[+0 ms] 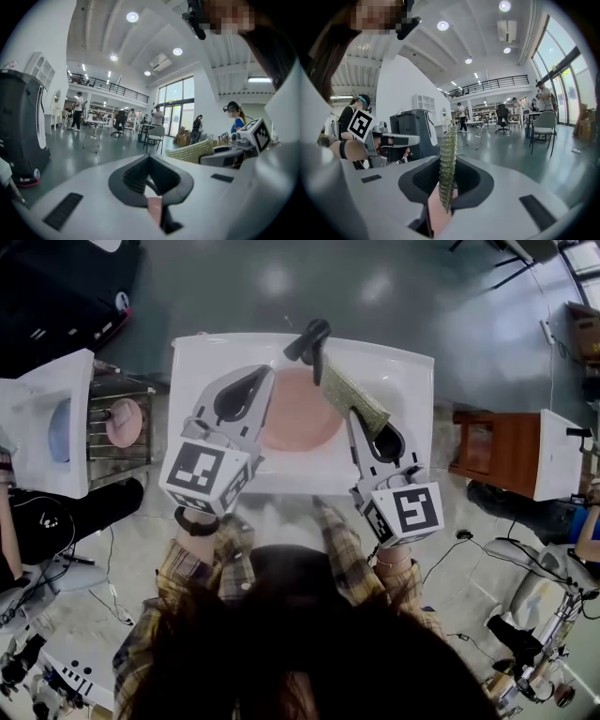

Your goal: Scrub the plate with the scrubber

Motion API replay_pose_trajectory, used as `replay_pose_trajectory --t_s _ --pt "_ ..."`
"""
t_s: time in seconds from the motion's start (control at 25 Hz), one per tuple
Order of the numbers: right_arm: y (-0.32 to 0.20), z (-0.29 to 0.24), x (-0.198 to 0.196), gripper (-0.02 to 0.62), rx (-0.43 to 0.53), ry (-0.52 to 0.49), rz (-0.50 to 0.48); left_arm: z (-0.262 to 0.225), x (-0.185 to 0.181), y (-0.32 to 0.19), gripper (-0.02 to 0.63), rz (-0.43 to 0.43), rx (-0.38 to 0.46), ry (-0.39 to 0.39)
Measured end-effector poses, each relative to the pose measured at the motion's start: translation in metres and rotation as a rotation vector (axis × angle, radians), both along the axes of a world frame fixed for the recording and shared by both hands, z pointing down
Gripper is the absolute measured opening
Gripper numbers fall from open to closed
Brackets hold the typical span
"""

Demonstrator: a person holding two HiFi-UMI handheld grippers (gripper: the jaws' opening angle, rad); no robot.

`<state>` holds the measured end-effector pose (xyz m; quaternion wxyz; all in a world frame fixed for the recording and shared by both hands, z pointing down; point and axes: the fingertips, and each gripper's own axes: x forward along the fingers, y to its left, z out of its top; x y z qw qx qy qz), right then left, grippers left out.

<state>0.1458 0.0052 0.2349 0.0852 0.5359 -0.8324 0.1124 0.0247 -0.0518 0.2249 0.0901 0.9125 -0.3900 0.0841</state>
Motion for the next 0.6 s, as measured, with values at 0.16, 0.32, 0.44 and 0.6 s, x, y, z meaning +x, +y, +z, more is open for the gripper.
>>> replay_pose_trajectory --t_s 0.16,0.32,0.44,0.6 --pt "0.004 0.026 -0.003 0.081 -0.057 0.016 -0.013 0.041 -0.007 0.000 0.014 -0.005 -0.075 -0.045" --pt "0.007 0.057 -0.008 0.081 -0.117 0.047 -0.010 0.075 -0.011 -0.001 0.014 -0.014 -0.122 -0.084" --pt "0.008 0.083 -0.015 0.081 -0.168 0.074 -0.021 0.097 -0.016 -0.004 0.014 -0.020 -0.144 -0.113" --pt "0.010 0.121 -0.023 0.081 -0.237 0.127 -0.040 0.135 -0.027 -0.005 0.014 -0.009 -0.189 -0.151"
